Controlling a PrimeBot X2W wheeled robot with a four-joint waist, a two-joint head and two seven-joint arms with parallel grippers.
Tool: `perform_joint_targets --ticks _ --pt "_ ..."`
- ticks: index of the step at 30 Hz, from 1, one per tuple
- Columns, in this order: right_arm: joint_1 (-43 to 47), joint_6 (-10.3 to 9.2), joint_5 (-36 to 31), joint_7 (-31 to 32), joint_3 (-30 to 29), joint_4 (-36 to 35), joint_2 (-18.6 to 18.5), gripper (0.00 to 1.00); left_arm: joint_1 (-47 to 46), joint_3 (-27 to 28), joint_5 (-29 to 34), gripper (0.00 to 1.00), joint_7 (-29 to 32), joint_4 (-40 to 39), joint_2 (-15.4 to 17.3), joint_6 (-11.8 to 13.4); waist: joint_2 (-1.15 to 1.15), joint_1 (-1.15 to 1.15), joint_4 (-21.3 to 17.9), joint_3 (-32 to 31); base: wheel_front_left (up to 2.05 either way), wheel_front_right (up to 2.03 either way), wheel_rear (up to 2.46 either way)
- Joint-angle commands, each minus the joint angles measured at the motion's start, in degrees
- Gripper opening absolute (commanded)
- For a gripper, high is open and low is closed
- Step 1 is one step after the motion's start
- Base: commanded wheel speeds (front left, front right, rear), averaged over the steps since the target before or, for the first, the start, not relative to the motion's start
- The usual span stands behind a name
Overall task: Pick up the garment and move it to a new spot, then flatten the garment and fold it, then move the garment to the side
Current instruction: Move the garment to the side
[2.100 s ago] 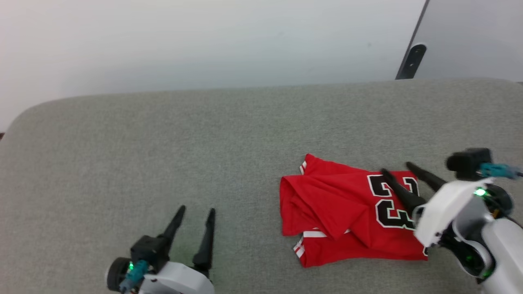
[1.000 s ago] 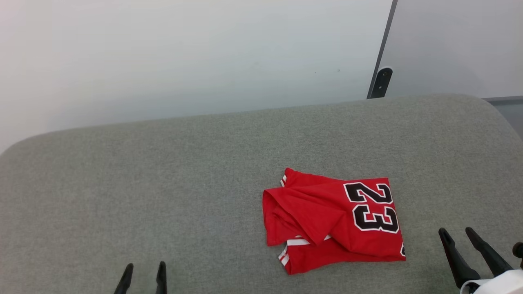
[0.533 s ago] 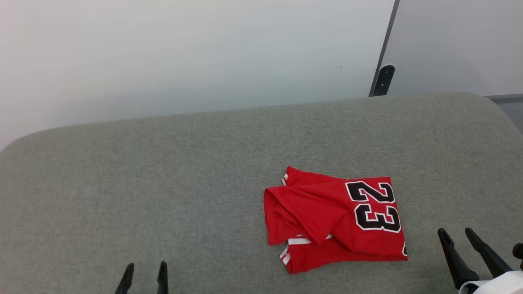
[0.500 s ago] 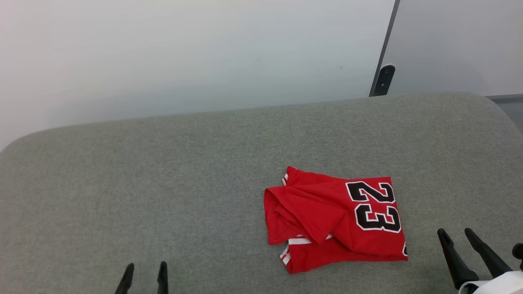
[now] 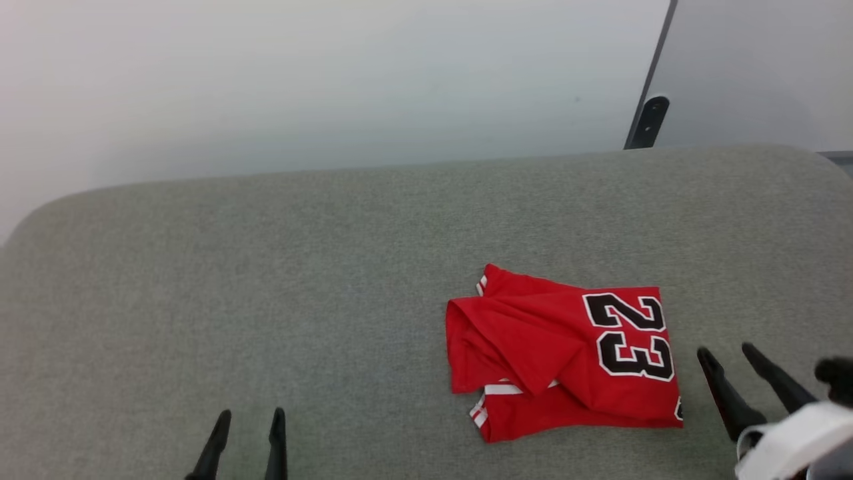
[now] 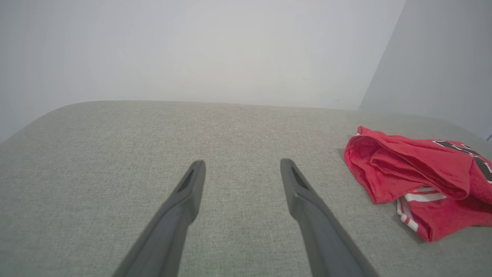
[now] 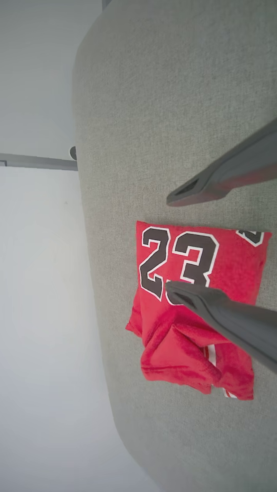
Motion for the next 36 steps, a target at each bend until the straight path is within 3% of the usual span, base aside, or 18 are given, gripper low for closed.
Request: perform_joint_targets --ticks 1,9,21,27,36 --pt "-1.44 -0.07 -0.58 0.74 0.41 0.37 -0.55 1.0 -0.72 -0.13 0.27 1.0 -0.03 -0.05 -0.03 -0.21 0.0 0.0 0.79 0.76 0.0 0.0 0.0" --pt "-12.51 -0.08 0.0 12.31 3.48 4.39 -3.9 1.0 -4.59 -1.7 0.48 1.0 -0.03 0.73 -0.4 -0.59 0.0 0.0 3.84 4.2 0.0 0.0 0.0" --pt "-19.8 -0.07 2.9 40.1 6.61 12.11 -7.08 1.0 -9.74 -3.88 0.32 1.0 -0.03 2.52 -1.03 -0.94 0.0 0.0 7.76 9.6 0.0 0.0 0.0" --pt "-22.13 -0.08 2.25 45.71 7.21 15.4 -5.92 1.0 -12.5 -5.06 0.31 1.0 -0.03 3.38 -1.25 -1.15 0.0 0.0 9.15 11.95 0.0 0.0 0.0" --pt "-21.29 -0.14 0.13 45.85 8.19 21.69 -4.31 1.0 -14.61 -6.36 -0.32 1.0 -0.03 4.48 -1.44 -1.46 0.0 0.0 11.18 13.3 0.0 0.0 0.0"
